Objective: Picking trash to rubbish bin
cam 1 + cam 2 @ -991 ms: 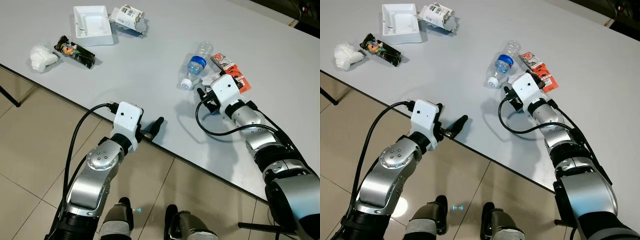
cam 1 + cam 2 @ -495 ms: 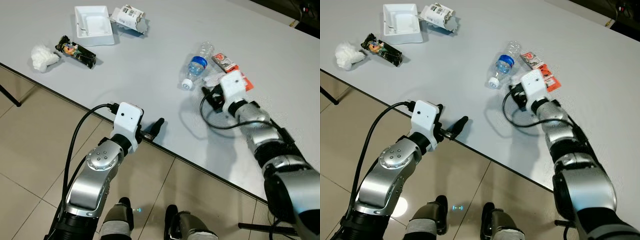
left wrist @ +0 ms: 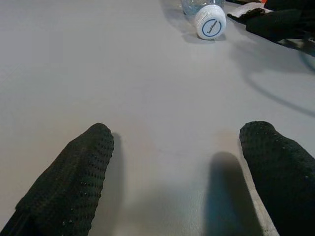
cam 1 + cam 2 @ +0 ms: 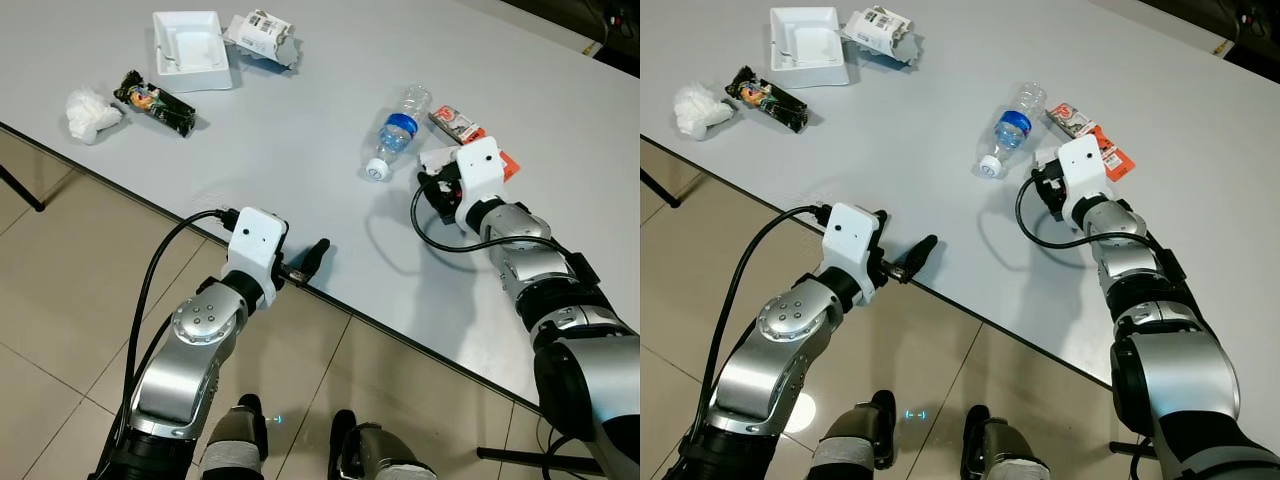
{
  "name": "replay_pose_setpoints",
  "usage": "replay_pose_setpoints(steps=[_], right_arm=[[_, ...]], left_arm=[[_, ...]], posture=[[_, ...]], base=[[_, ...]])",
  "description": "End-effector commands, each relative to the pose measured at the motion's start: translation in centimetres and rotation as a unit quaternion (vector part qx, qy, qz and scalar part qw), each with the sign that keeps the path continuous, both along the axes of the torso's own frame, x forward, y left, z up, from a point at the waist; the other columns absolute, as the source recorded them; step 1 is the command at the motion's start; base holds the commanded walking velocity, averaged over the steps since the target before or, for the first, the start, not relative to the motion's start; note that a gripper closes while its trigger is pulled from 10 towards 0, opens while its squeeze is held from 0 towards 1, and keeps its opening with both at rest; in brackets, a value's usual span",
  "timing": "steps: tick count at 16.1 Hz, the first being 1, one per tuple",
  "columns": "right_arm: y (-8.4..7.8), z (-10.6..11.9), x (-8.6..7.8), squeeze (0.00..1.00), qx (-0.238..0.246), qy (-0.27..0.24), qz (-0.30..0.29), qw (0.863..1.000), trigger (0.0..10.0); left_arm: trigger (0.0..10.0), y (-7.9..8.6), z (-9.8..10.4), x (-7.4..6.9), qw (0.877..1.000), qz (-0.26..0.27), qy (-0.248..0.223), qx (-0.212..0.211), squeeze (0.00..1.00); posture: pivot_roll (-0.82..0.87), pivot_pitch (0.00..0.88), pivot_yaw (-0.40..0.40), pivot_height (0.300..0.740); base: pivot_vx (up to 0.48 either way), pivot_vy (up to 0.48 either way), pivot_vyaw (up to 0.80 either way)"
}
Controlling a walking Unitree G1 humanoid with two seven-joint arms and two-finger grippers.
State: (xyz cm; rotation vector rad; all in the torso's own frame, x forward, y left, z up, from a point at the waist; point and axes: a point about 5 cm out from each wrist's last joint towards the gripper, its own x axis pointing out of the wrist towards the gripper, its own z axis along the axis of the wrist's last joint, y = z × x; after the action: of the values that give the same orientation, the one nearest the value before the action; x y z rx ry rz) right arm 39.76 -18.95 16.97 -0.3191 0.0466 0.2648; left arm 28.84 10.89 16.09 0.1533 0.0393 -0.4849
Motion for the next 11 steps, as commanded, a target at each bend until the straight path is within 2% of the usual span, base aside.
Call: replay_pose_setpoints(steps=[1, 11], right_arm=[[-1.61, -4.41, -1.63, 0.00, -0.010, 0.099, -0.024, 0.995, 0.0], [-1.50, -4.49, -1.69, 0.00, -0.013, 0.096, -0.018, 0.995, 0.0]], left_arm=[[10.0, 0.12, -2.39, -0.51, 0.998, -0.001, 0.060, 0.011, 0.00], [10.0, -0.08, -2.38, -0.42, 0.998, 0.001, 0.059, 0.008, 0.00]], posture=[[0.40, 0.335, -0.136, 0.740], [0.40, 0.329, -0.141, 0.740]], base=[[0.000, 0.000, 0.00], [0.000, 0.000, 0.00]])
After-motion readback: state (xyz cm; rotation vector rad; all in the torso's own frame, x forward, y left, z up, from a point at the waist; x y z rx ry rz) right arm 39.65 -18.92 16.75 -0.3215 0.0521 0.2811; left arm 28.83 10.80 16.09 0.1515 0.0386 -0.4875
